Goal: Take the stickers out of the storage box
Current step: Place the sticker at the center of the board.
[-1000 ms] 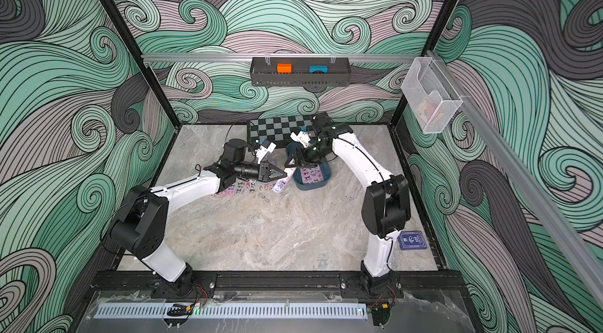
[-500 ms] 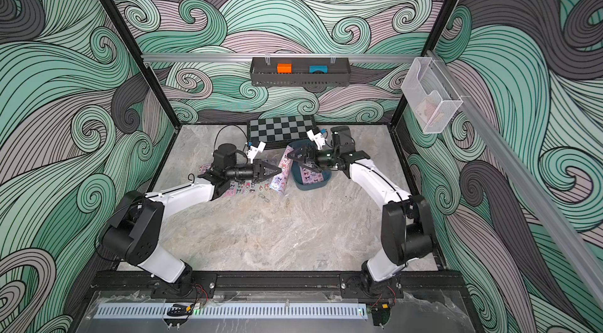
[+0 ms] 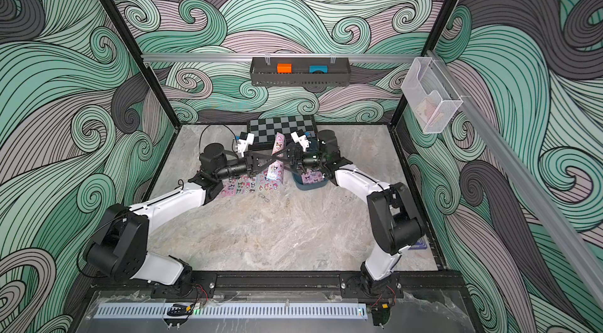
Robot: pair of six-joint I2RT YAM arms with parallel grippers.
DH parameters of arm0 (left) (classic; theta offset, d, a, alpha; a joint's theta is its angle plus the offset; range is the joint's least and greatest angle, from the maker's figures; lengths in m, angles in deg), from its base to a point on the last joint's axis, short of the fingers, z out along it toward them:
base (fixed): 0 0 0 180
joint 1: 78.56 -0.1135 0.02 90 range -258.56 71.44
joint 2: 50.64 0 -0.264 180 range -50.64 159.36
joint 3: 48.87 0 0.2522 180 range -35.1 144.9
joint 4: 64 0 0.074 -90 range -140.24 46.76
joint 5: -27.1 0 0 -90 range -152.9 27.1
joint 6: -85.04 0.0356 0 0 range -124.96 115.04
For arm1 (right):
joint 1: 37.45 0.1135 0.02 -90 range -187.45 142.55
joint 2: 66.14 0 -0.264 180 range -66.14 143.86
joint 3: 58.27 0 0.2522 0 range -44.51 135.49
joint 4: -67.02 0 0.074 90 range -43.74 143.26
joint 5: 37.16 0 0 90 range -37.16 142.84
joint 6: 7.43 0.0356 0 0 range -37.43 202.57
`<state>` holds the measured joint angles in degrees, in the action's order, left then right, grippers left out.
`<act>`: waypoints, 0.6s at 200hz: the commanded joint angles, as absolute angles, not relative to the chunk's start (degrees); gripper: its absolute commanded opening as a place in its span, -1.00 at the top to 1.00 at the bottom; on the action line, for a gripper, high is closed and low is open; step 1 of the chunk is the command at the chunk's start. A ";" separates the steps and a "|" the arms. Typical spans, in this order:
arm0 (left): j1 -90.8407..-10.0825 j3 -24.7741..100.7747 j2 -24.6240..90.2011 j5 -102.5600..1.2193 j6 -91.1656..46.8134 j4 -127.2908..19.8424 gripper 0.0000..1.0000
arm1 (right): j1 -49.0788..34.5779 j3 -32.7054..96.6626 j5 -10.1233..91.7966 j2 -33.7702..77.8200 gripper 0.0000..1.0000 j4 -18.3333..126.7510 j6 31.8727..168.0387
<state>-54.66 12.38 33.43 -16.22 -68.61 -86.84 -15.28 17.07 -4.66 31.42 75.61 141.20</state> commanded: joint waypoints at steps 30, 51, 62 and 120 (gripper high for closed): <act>-56.46 10.47 31.36 -18.20 -65.87 -83.36 1.00 | -15.17 15.22 -8.25 31.80 -0.92 91.95 152.25; -57.80 9.13 31.32 -18.17 -65.23 -82.64 1.00 | -15.22 14.98 -7.84 30.65 -0.82 88.28 149.62; -58.31 8.52 31.36 -18.23 -64.68 -82.16 1.00 | -15.13 15.12 -6.84 30.00 -0.59 84.62 147.17; -60.13 7.05 31.36 -18.73 -63.32 -80.71 1.00 | -13.05 19.65 1.51 27.24 0.00 61.24 131.54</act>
